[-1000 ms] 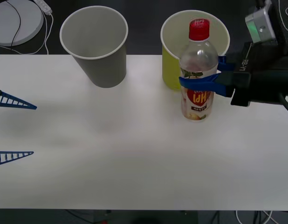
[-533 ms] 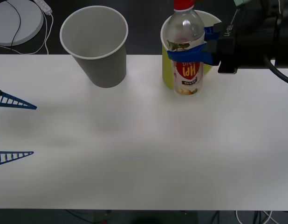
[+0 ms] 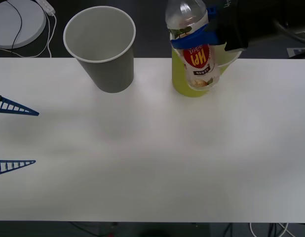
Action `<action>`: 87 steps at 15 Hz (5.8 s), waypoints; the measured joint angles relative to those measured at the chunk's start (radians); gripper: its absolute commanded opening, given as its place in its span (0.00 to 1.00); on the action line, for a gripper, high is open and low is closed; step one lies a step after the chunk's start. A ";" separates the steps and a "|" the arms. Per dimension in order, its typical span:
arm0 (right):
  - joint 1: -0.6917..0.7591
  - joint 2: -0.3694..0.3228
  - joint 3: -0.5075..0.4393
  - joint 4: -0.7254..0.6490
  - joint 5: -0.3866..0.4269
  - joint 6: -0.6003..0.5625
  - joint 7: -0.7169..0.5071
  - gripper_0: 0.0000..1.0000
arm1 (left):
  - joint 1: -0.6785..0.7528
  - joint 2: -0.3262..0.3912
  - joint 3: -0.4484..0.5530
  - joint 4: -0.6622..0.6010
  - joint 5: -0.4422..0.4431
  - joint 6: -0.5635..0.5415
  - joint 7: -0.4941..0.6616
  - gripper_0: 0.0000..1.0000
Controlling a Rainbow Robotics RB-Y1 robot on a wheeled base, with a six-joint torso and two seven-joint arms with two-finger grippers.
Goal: Put the can into the green bin and the plastic bottle into the gray bin
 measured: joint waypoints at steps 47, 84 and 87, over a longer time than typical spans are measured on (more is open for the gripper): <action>-0.938 0.765 0.479 1.442 0.462 0.136 -0.006 0.00 | 0.000 0.000 0.000 0.000 0.000 0.000 0.000 1.00; -0.946 0.750 0.510 1.507 0.346 0.214 0.109 1.00 | 0.000 0.000 0.000 0.000 0.000 0.000 0.000 1.00; -0.894 0.680 0.510 1.381 0.339 0.158 0.113 1.00 | 0.000 0.000 0.000 0.000 0.000 0.000 0.000 1.00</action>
